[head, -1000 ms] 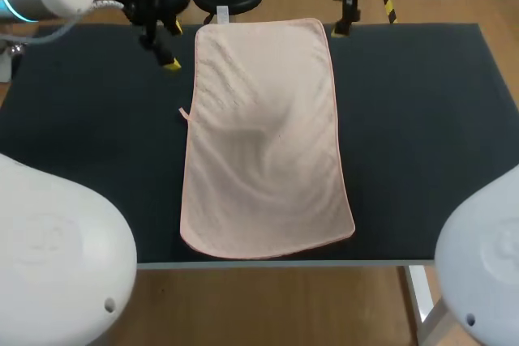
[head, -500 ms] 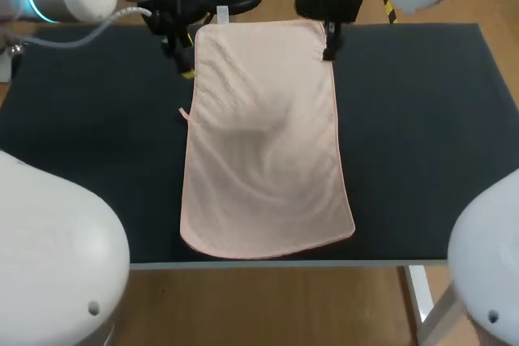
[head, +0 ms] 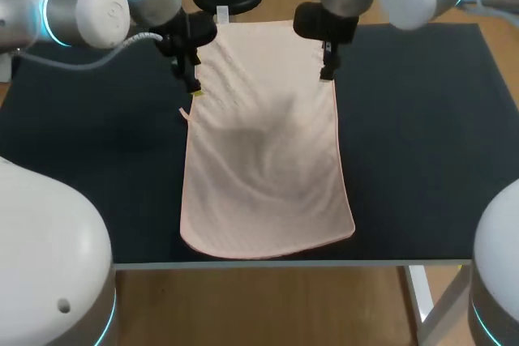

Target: Fold the towel

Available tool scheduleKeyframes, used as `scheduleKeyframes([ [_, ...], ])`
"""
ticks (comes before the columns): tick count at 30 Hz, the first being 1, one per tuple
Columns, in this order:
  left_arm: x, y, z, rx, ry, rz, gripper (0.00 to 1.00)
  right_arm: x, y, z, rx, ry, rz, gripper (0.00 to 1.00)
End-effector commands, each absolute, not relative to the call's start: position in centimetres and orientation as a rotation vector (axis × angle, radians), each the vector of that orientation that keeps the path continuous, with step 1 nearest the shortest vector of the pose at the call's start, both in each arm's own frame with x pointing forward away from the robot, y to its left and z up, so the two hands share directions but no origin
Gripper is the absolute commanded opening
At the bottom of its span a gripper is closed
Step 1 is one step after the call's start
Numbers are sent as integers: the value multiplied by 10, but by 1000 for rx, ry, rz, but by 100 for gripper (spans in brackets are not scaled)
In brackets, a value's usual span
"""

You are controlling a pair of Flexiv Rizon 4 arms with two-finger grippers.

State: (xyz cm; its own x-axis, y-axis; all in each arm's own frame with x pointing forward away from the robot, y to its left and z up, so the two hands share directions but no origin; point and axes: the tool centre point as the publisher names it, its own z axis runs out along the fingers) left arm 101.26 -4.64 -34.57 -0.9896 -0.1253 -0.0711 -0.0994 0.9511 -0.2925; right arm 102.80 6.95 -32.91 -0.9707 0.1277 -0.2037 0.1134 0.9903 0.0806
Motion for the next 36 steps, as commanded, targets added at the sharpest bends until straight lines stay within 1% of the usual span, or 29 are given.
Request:
scheduleKeyframes([
  [1,1015,-46,-355,-158,3028,-457,100,1029,70,-339,176,2931,95,100],
  [24,1026,-56,-402,-122,3078,-467,100,1029,61,-391,128,2985,95,100],
  [36,1016,-50,-416,-113,3114,-456,100,1019,63,-409,82,3007,95,100],
])
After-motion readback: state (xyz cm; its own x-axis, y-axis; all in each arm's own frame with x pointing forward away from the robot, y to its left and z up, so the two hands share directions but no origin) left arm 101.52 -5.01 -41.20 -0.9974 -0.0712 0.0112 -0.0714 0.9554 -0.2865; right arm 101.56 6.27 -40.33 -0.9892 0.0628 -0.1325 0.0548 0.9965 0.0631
